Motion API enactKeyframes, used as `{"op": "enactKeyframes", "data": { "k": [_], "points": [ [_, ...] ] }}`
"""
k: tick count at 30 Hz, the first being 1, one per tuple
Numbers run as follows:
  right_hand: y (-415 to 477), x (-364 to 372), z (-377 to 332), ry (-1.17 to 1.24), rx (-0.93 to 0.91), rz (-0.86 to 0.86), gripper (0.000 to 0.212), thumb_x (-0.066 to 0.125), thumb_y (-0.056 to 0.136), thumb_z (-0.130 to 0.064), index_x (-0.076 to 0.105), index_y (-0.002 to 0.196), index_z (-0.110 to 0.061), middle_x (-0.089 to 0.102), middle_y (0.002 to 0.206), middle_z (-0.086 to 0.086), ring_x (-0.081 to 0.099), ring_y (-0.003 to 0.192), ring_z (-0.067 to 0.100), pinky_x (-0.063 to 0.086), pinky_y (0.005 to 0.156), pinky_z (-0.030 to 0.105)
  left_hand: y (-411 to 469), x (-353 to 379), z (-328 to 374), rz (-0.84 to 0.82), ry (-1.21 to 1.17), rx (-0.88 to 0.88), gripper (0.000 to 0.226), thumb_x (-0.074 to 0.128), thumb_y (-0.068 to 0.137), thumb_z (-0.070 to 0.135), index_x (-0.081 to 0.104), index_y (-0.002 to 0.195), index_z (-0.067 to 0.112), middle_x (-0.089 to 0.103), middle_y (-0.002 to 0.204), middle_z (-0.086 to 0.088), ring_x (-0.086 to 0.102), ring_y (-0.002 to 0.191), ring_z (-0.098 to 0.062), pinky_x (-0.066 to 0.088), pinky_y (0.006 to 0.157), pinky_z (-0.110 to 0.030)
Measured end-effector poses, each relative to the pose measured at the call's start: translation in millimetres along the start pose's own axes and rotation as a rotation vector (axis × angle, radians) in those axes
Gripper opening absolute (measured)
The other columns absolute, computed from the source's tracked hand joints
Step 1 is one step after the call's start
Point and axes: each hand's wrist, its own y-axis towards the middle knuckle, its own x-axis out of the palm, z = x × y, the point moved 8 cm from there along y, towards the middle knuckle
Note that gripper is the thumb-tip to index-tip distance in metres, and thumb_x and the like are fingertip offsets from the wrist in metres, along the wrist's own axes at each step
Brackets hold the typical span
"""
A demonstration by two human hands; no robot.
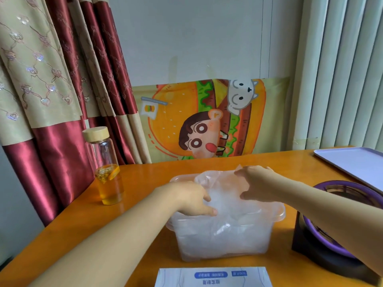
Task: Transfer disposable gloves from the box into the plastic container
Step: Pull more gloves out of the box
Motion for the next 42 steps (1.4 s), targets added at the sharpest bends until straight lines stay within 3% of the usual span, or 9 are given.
{"op": "enactKeyframes", "data": {
  "k": [8,12,17,22,26,30,34,39,42],
  "points": [
    [3.7,34.7,-4.1,-0.468,-0.056,-0.312,0.060,0.058,0.081,-0.061,0.058,0.123,-0.017,0.054,0.128,0.001,0.033,0.131,0.028,0.002,0.112,0.060,30.5,27.9,-1.2,-0.238,0.158,-0.020,0.061,0.038,0.097,0.004,0.024,0.152,0.024,0.022,0.159,-0.003,0.026,0.142,-0.028,0.034,0.106,-0.035],
    [10.7,54.0,-4.6,-0.644,-0.100,-0.356,0.038,0.051,0.095,-0.038,0.056,0.126,-0.017,0.047,0.138,0.007,0.022,0.138,0.032,-0.002,0.111,0.062,49.1,54.8,-5.4,-0.317,0.275,-0.079,0.054,0.032,0.101,0.010,0.022,0.153,0.020,0.020,0.158,-0.008,0.025,0.141,-0.035,0.033,0.106,-0.042],
    [22.1,70.3,-3.4,-0.817,-0.105,-0.418,0.046,0.051,0.095,-0.037,0.046,0.138,-0.021,0.020,0.155,0.011,0.005,0.145,0.032,-0.007,0.111,0.062,60.2,68.1,-18.6,-0.329,0.159,-0.186,0.059,0.035,0.102,0.032,0.010,0.155,0.023,0.004,0.161,-0.007,0.005,0.147,-0.032,0.019,0.115,-0.044],
    [19.0,38.1,-15.9,-0.735,-0.171,-0.306,0.066,0.056,0.083,-0.060,0.051,0.134,-0.018,0.029,0.147,0.009,0.017,0.138,0.031,0.003,0.112,0.060,64.0,73.1,-31.2,-0.317,0.080,-0.292,0.064,0.030,0.102,0.041,-0.004,0.154,0.024,-0.009,0.161,-0.011,-0.003,0.147,-0.036,0.020,0.117,-0.046],
    [15.3,5.0,-46.8,-0.553,-0.317,-0.111,0.061,0.065,0.077,-0.059,0.060,0.121,-0.017,0.048,0.123,0.001,0.038,0.115,0.022,0.031,0.103,0.041,58.2,64.6,-22.0,-0.318,0.131,-0.274,0.063,0.027,0.104,0.038,-0.008,0.153,0.019,-0.005,0.161,-0.009,-0.008,0.147,-0.035,0.005,0.117,-0.045],
    [20.0,51.7,-51.8,-0.219,-0.326,-0.472,0.057,0.066,0.086,-0.040,0.048,0.136,-0.021,0.052,0.129,0.002,0.049,0.103,0.014,0.043,0.095,0.027,55.3,63.2,-17.4,-0.332,0.132,-0.251,0.056,0.029,0.105,0.033,0.006,0.154,0.017,0.005,0.161,-0.009,0.004,0.147,-0.033,0.013,0.115,-0.042],
    [27.9,91.2,-40.6,-0.203,-0.267,-0.650,0.064,0.054,0.095,-0.029,0.020,0.150,-0.031,0.034,0.145,0.006,0.043,0.085,0.009,0.041,0.080,0.025,53.8,61.1,-13.9,-0.338,0.164,-0.211,0.050,0.026,0.106,0.028,0.018,0.153,0.013,0.015,0.159,-0.011,0.019,0.143,-0.032,0.025,0.111,-0.039],
    [26.3,96.8,-37.3,-0.182,-0.213,-0.734,0.086,0.064,0.083,-0.050,0.013,0.150,-0.034,0.026,0.152,0.004,0.036,0.132,0.027,0.040,0.093,0.034,46.3,59.6,-18.2,-0.372,0.179,-0.170,0.044,0.033,0.100,0.014,0.040,0.143,0.012,0.034,0.149,-0.012,0.042,0.128,-0.034,0.040,0.089,-0.040],
    [29.5,99.5,-35.3,-0.188,-0.204,-0.730,0.084,0.064,0.084,-0.048,0.015,0.150,-0.032,0.026,0.151,0.003,0.033,0.134,0.028,0.038,0.082,0.030,28.9,37.6,-19.8,-0.305,0.160,-0.082,0.051,0.030,0.103,0.043,0.053,0.133,0.009,0.054,0.132,-0.008,0.052,0.113,-0.027,0.037,0.082,-0.031]
  ]
}}
